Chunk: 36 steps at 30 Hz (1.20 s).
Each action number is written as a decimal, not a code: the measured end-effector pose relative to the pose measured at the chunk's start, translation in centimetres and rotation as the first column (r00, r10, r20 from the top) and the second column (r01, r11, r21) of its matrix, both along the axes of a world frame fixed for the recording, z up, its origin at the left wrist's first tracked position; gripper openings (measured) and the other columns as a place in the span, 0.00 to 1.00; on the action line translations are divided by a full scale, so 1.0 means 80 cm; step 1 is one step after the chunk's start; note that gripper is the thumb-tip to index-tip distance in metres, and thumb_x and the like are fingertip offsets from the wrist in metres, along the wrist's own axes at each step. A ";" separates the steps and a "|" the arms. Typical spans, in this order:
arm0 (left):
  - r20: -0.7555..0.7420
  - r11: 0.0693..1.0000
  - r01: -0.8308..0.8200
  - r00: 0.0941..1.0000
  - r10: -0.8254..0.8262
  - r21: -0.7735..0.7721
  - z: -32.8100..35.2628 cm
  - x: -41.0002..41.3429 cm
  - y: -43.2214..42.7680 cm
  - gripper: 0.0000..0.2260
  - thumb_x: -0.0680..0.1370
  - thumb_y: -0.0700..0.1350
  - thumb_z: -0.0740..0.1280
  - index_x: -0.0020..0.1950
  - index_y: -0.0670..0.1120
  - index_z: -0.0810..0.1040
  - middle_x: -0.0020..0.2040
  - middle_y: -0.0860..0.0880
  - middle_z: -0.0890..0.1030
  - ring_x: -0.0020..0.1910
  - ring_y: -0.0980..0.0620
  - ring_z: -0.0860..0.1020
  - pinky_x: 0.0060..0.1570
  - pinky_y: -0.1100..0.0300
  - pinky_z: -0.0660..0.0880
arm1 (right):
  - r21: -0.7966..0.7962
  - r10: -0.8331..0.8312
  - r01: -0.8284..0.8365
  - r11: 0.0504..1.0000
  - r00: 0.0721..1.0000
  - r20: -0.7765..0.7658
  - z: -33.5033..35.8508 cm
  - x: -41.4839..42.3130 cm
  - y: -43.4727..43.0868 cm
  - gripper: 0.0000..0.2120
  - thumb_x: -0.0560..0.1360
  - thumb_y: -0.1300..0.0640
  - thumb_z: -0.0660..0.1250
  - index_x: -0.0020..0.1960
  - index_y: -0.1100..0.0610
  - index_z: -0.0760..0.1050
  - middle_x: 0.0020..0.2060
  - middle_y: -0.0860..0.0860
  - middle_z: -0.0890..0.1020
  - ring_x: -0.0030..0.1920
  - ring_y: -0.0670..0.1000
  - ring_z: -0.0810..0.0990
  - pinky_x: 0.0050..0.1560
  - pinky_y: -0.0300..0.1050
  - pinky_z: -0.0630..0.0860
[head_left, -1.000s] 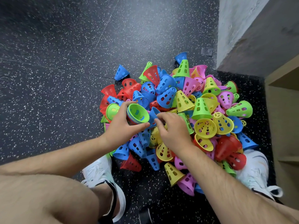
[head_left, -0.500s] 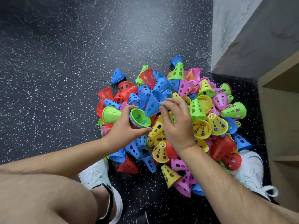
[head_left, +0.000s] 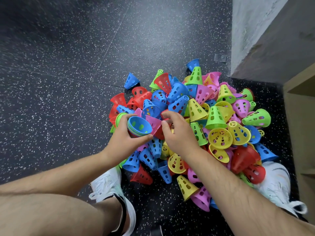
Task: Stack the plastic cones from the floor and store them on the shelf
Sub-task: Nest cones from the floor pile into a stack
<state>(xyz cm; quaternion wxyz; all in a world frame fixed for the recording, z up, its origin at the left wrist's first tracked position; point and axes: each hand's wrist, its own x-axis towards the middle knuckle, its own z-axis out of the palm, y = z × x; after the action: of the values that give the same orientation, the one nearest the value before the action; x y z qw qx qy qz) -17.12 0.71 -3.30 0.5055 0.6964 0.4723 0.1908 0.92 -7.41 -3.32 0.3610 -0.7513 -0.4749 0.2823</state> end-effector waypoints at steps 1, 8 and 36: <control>-0.013 1.000 -0.002 1.000 0.002 -0.006 -0.002 -0.005 -0.002 0.31 0.68 0.45 0.83 0.65 0.50 0.71 0.56 0.53 0.80 0.52 0.62 0.80 0.54 0.65 0.75 | -0.023 0.019 -0.018 1.000 0.999 0.035 -0.005 0.000 0.002 0.14 0.82 0.52 0.61 0.66 0.51 0.73 0.57 0.43 0.76 0.57 0.43 0.75 0.60 0.48 0.75; -0.054 0.999 -0.017 0.998 0.015 -0.038 -0.016 -0.021 -0.010 0.31 0.68 0.44 0.83 0.66 0.49 0.70 0.56 0.58 0.78 0.51 0.71 0.77 0.51 0.77 0.69 | -0.173 0.097 -0.058 0.983 0.970 0.223 -0.025 -0.011 0.028 0.21 0.81 0.49 0.62 0.72 0.54 0.70 0.66 0.50 0.76 0.67 0.54 0.68 0.70 0.52 0.66; 0.033 0.991 0.101 0.995 -0.099 -0.083 -0.014 0.043 -0.015 0.29 0.70 0.42 0.82 0.64 0.48 0.71 0.54 0.52 0.82 0.48 0.66 0.81 0.49 0.70 0.74 | 0.121 0.015 -0.031 0.992 0.992 0.127 -0.007 0.000 -0.022 0.11 0.83 0.52 0.60 0.60 0.52 0.77 0.55 0.45 0.79 0.59 0.46 0.72 0.62 0.44 0.70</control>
<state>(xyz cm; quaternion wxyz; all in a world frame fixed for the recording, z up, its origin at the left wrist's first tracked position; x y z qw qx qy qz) -13.70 -0.45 -4.40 0.5501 0.6945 0.4371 0.1548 0.95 -9.20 -3.89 0.3726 -0.7383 -0.5220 0.2085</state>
